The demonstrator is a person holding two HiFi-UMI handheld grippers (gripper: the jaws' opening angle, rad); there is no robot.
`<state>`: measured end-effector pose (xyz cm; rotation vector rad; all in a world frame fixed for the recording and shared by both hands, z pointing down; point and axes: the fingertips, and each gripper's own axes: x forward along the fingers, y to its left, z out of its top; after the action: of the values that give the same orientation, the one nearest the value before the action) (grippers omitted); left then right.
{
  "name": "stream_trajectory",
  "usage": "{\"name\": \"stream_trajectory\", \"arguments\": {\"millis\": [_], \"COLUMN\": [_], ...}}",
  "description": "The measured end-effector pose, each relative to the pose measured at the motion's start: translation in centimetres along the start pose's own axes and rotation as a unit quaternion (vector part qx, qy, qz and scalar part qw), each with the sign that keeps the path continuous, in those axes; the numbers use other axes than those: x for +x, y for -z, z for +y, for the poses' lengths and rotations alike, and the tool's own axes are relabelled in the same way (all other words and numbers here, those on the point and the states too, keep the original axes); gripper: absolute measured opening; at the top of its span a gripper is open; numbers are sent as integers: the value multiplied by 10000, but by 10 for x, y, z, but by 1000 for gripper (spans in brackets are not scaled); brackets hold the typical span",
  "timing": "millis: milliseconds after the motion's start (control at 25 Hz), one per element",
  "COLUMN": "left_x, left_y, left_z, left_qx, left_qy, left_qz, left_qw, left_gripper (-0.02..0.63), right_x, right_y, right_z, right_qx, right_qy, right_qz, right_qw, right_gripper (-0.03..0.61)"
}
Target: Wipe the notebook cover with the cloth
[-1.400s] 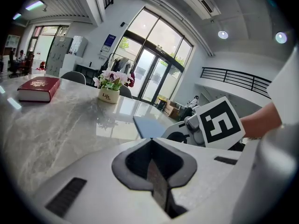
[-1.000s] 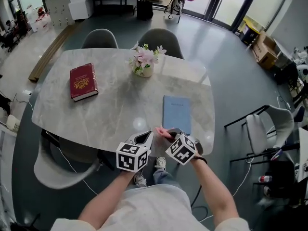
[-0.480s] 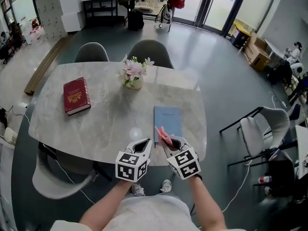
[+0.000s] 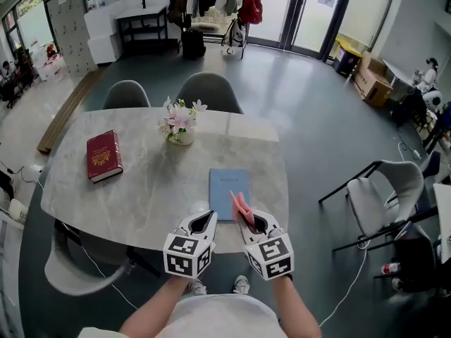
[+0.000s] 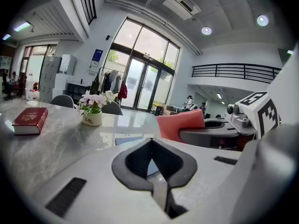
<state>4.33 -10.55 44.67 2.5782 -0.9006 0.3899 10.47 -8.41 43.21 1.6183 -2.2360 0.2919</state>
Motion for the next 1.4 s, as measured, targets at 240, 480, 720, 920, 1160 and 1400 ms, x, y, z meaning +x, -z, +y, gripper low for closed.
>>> {"name": "stream_trajectory", "arguments": {"millis": [240,480,720,920,1160,1400], "left_x": [7,10,11,9,7,9], "left_y": [-13,-17,-19,-18,-14,-15], "left_z": [-34,-59,-71,-75,-71,-69], "left_qx": [218,278,319,301,277,268], "left_qy": [9,-14,-52,-96,-139,-141], "left_qz": [-173,-260,-268,-245,-226,-238], "left_qw": [9996,9993,9991,9992,9993,9993], "left_gripper": [8,8,8,8,8,8], "right_x": [-36,-61,-70,-73,-68,-63], "right_y": [-8,-5,-4,-6,-5,-5], "right_z": [-33,-52,-59,-57,-53,-50], "right_qx": [332,541,595,567,537,483], "right_qy": [186,183,153,60,-25,-66], "right_qz": [-396,-589,-688,-729,-714,-709], "right_qw": [9985,9966,9957,9957,9960,9963], "right_gripper": [15,15,15,15,15,14]}}
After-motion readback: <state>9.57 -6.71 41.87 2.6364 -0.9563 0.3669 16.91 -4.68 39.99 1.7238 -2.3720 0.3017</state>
